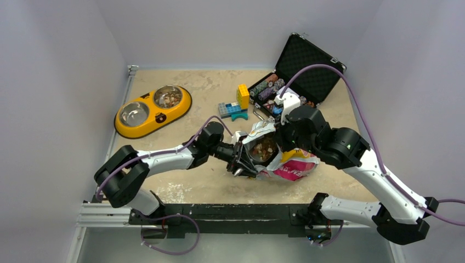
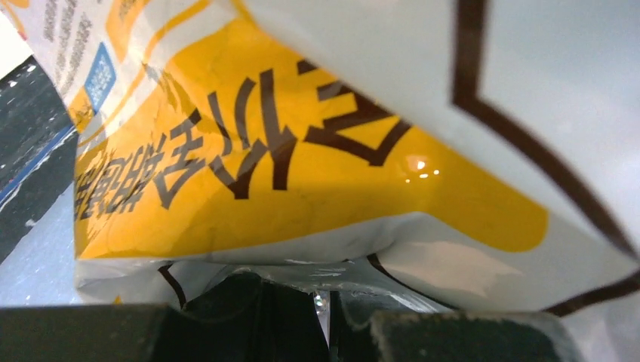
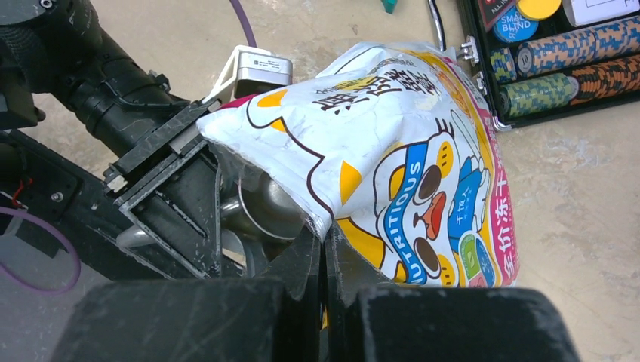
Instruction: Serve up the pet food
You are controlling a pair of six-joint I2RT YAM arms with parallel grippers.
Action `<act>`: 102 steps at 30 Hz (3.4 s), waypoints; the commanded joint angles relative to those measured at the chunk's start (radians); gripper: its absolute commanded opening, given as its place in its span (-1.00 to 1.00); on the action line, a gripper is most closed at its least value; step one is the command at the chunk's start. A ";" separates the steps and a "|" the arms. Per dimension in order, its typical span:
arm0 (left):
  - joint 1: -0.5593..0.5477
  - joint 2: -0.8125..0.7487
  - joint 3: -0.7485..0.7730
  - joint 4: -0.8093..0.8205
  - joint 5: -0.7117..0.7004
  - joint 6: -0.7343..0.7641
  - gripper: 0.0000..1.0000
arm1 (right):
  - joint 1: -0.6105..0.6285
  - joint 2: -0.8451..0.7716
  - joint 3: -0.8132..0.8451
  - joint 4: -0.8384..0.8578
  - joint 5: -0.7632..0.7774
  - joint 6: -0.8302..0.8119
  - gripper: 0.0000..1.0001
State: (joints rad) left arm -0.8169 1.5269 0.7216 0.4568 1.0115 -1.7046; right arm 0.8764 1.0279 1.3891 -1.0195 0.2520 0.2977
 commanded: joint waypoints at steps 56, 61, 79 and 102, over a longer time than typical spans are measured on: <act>0.074 -0.266 -0.136 0.210 -0.056 0.041 -1.00 | -0.114 0.032 0.155 0.042 0.009 0.036 -1.00; 0.073 -0.295 -0.152 0.234 -0.025 -0.020 -1.00 | -0.116 0.047 0.157 0.037 0.049 0.044 -1.00; 0.086 -0.635 -0.106 -0.246 -0.012 0.105 -1.00 | -0.248 0.296 0.316 -0.073 0.188 0.121 -1.00; 0.555 -0.326 0.272 -0.273 0.040 0.171 -1.00 | -0.261 0.019 0.009 -0.010 0.049 0.060 -1.00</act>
State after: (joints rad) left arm -0.3786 1.1316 0.9234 0.1181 1.0161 -1.5860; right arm 0.6224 1.0821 1.4200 -1.0058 0.3183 0.3874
